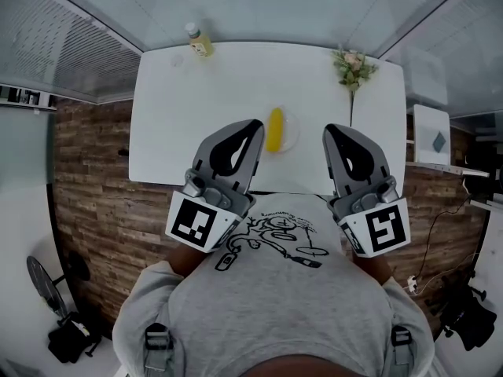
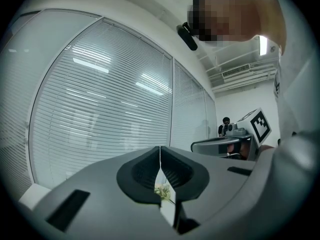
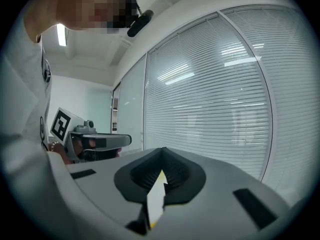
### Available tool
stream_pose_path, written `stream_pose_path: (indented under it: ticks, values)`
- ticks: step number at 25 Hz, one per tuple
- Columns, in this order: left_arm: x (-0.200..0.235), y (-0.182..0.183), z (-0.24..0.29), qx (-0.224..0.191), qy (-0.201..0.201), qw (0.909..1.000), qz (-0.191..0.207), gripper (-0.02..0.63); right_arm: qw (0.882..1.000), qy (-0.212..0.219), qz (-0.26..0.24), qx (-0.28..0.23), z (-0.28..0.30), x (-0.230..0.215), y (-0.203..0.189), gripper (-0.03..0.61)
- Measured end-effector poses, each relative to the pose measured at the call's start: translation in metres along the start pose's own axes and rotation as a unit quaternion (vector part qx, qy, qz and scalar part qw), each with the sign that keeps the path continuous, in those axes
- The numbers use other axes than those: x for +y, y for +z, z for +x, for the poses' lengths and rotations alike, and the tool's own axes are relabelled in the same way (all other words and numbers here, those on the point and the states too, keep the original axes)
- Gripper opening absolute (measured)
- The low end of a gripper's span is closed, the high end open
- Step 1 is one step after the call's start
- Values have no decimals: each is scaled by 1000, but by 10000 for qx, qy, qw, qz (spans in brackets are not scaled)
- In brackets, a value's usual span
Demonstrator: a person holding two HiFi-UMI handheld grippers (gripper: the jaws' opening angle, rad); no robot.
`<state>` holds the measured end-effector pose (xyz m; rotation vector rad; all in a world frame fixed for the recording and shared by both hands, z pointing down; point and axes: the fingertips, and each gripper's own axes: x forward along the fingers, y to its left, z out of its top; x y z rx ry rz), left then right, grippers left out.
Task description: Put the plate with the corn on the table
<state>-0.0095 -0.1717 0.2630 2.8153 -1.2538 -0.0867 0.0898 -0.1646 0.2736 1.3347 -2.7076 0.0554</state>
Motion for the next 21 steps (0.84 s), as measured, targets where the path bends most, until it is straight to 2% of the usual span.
stream_pose_path:
  ticks: [16, 21]
  values:
    - [7, 0, 1, -27, -17, 9999, -119, 21, 10000, 30, 19, 41, 8, 4, 3, 5]
    - [9, -7, -2, 87, 38, 9999, -135, 21, 10000, 20, -1, 32, 10, 4, 3, 5]
